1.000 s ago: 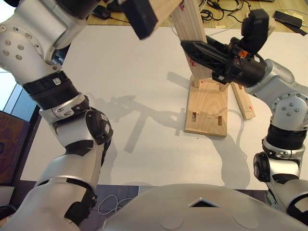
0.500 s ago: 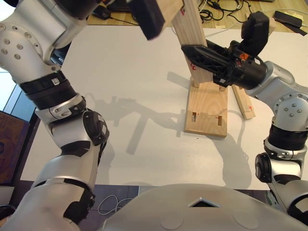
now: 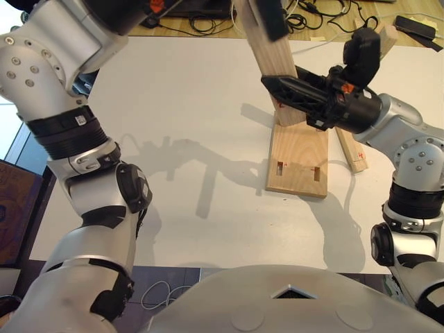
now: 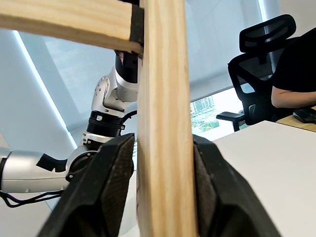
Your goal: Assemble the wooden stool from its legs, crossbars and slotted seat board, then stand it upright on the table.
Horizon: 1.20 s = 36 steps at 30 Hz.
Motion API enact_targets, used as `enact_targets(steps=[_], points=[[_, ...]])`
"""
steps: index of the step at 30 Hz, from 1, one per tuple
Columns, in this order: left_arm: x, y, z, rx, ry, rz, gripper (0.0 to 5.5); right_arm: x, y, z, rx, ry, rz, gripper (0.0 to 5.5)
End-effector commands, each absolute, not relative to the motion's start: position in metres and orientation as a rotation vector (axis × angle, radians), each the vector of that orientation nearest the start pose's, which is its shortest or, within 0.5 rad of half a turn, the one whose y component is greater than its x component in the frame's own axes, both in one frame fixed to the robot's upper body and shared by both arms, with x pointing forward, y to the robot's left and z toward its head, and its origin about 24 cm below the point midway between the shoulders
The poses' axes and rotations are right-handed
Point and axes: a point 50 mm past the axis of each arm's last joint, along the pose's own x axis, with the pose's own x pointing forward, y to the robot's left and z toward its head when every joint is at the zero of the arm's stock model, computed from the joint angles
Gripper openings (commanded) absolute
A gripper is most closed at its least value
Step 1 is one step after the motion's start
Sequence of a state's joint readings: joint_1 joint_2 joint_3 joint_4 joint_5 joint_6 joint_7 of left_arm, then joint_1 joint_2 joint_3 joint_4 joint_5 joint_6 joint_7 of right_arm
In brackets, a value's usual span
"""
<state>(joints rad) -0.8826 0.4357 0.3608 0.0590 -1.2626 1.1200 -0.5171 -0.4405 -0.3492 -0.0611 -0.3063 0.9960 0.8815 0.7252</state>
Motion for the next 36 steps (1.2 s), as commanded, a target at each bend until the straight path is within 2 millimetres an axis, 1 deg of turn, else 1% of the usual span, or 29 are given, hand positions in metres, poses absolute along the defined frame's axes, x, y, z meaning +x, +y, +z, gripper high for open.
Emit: enact_targets(steps=[1,2,4,6,8,11,14,15,16,20,21,22,23,24,25,27,29,30,32,36], points=[[0.311,0.164,0.282,-0.618,-0.074,-1.140,1.04,0.256,-0.121,0.172,0.369,0.111,1.278,2.39],[0.312,0.164,0.282,-0.615,-0.079,-1.127,1.04,0.255,-0.124,0.168,0.350,0.131,1.269,2.51],[0.315,0.167,0.282,-0.612,-0.096,-1.091,1.03,0.248,-0.135,0.158,0.287,0.198,1.248,2.92],[0.316,0.170,0.283,-0.610,-0.115,-1.056,1.03,0.243,-0.150,0.147,0.226,0.247,1.194,3.25],[0.316,0.172,0.280,-0.607,-0.127,-1.024,1.03,0.239,-0.162,0.142,0.202,0.277,1.155,3.29],[0.311,0.177,0.277,-0.595,-0.159,-0.953,1.03,0.232,-0.179,0.142,0.205,0.305,1.108,3.29],[0.304,0.181,0.272,-0.611,-0.214,-0.846,1.02,0.221,-0.198,0.142,0.221,0.352,1.044,2.74],[0.302,0.183,0.271,-0.612,-0.230,-0.806,1.02,0.216,-0.204,0.142,0.223,0.376,1.033,2.61],[0.300,0.184,0.270,-0.612,-0.244,-0.776,1.02,0.212,-0.208,0.142,0.225,0.397,1.028,2.38],[0.292,0.180,0.264,-0.589,-0.278,-0.698,1.02,0.187,-0.233,0.136,0.167,0.565,0.985,1.66],[0.291,0.179,0.264,-0.588,-0.282,-0.689,1.02,0.182,-0.239,0.134,0.155,0.610,0.978,1.56],[0.289,0.178,0.263,-0.588,-0.284,-0.683,1.02,0.175,-0.245,0.129,0.129,0.668,0.974,1.29],[0.289,0.177,0.262,-0.589,-0.285,-0.679,1.02,0.169,-0.250,0.124,0.103,0.721,0.974,1.19],[0.288,0.176,0.262,-0.589,-0.284,-0.675,1.02,0.162,-0.254,0.118,0.074,0.774,0.970,0.94],[0.288,0.176,0.262,-0.589,-0.283,-0.671,1.02,0.158,-0.258,0.114,0.054,0.805,0.968,0.86],[0.286,0.176,0.264,-0.593,-0.284,-0.661,1.02,0.153,-0.263,0.106,-0.005,0.848,0.951,0.54],[0.285,0.175,0.265,-0.599,-0.287,-0.653,1.02,0.148,-0.269,0.097,-0.103,0.893,0.936,0.11],[0.285,0.175,0.266,-0.602,-0.288,-0.651,1.02,0.149,-0.272,0.095,-0.144,0.893,0.917,0.02],[0.285,0.175,0.268,-0.608,-0.292,-0.643,1.02,0.156,-0.277,0.093,-0.200,0.862,0.884,0.00],[0.285,0.174,0.269,-0.613,-0.287,-0.633,1.02,0.156,-0.282,0.095,-0.321,0.888,0.942,0.00]])
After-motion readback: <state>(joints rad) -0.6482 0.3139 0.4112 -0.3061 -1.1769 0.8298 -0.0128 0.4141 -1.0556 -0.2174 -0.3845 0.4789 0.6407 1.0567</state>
